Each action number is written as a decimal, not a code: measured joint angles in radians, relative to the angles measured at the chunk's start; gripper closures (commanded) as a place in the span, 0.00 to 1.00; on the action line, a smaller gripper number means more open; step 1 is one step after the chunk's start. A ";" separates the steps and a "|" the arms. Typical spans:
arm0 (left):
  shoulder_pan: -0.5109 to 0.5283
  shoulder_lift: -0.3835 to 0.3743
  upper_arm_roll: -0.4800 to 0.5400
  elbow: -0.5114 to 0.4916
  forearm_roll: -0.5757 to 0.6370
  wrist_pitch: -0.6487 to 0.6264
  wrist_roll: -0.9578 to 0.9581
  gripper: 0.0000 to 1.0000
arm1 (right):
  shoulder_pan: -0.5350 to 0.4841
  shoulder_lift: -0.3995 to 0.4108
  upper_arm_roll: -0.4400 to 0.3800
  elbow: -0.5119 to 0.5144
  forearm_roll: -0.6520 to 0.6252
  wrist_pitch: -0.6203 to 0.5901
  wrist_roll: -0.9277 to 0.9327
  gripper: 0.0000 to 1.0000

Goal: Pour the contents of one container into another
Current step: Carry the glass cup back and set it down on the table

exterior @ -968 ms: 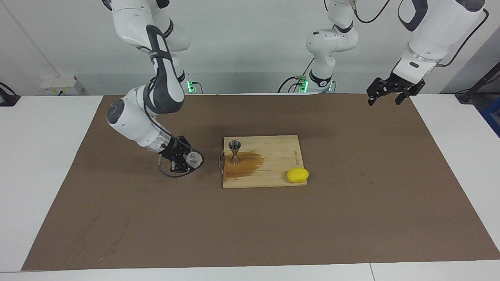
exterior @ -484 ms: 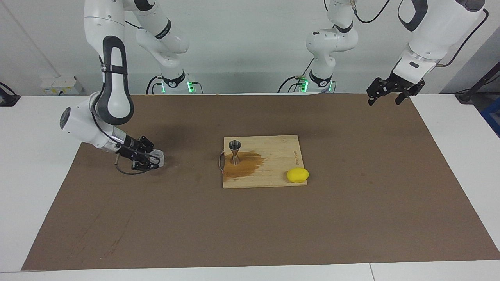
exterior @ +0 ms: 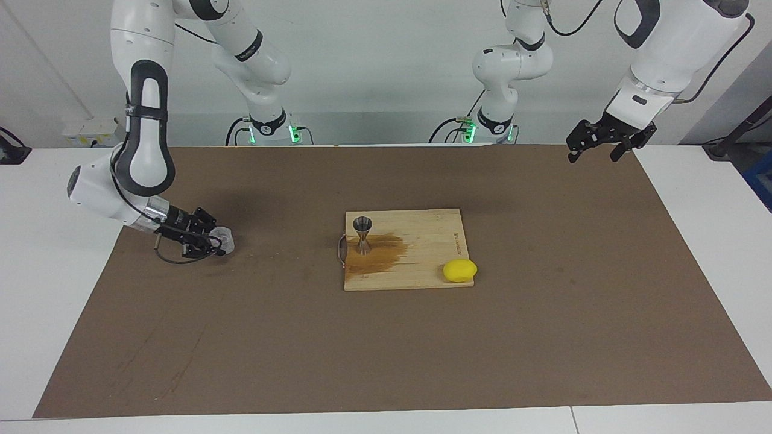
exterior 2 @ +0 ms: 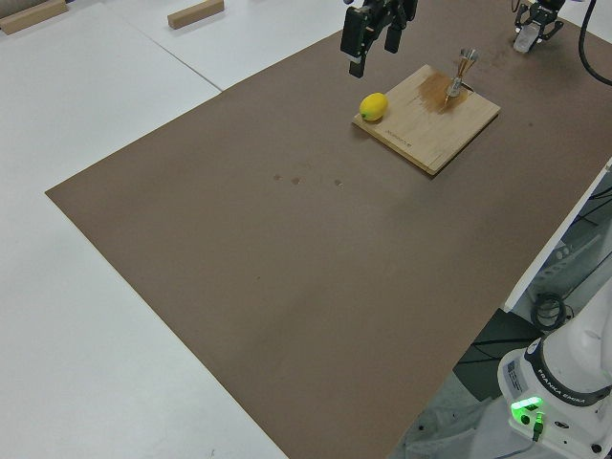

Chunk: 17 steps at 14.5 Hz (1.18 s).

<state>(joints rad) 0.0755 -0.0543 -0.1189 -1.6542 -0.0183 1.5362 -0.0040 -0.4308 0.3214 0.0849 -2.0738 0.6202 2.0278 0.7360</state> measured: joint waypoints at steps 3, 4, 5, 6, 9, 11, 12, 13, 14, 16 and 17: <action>0.000 0.000 0.000 0.000 0.000 0.000 0.000 0.00 | -0.011 0.000 -0.001 -0.001 0.000 0.000 0.000 0.00; 0.000 0.000 0.000 0.000 0.000 0.000 0.000 0.00 | -0.018 -0.001 -0.001 -0.001 0.000 0.000 0.000 0.00; 0.000 0.000 0.000 0.000 0.000 0.000 0.000 0.00 | -0.028 -0.002 -0.001 0.000 0.000 0.000 0.000 0.00; 0.000 0.000 0.000 0.000 0.000 0.000 0.000 0.00 | -0.039 -0.008 -0.001 0.001 0.000 0.000 0.000 0.00; 0.000 0.000 0.000 0.000 0.000 0.000 0.000 0.00 | -0.064 -0.058 -0.002 0.005 -0.010 0.000 -0.020 0.00; 0.000 0.000 0.000 0.000 0.000 0.000 0.000 0.00 | -0.064 -0.114 0.000 0.007 -0.089 -0.012 -0.067 0.00; 0.000 0.000 0.000 0.000 0.000 0.000 0.000 0.00 | -0.061 -0.143 0.003 0.007 -0.141 -0.020 -0.079 0.00; 0.000 0.000 0.000 0.000 0.000 0.000 0.000 0.00 | -0.057 -0.168 0.008 0.008 -0.187 -0.027 -0.089 0.00; 0.000 0.000 0.000 0.000 0.000 0.000 0.000 0.00 | -0.044 -0.186 0.012 0.008 -0.230 -0.031 -0.115 0.00; 0.000 0.000 0.000 0.000 0.000 0.000 0.000 0.00 | 0.013 -0.200 0.015 0.016 -0.313 -0.035 -0.191 0.00; 0.000 0.000 0.000 0.000 0.000 0.000 0.000 0.00 | 0.050 -0.201 0.015 0.023 -0.355 -0.045 -0.223 0.00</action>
<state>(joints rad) 0.0755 -0.0543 -0.1189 -1.6542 -0.0183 1.5362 -0.0040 -0.3811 0.1209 0.1003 -2.0504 0.2654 1.9825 0.5134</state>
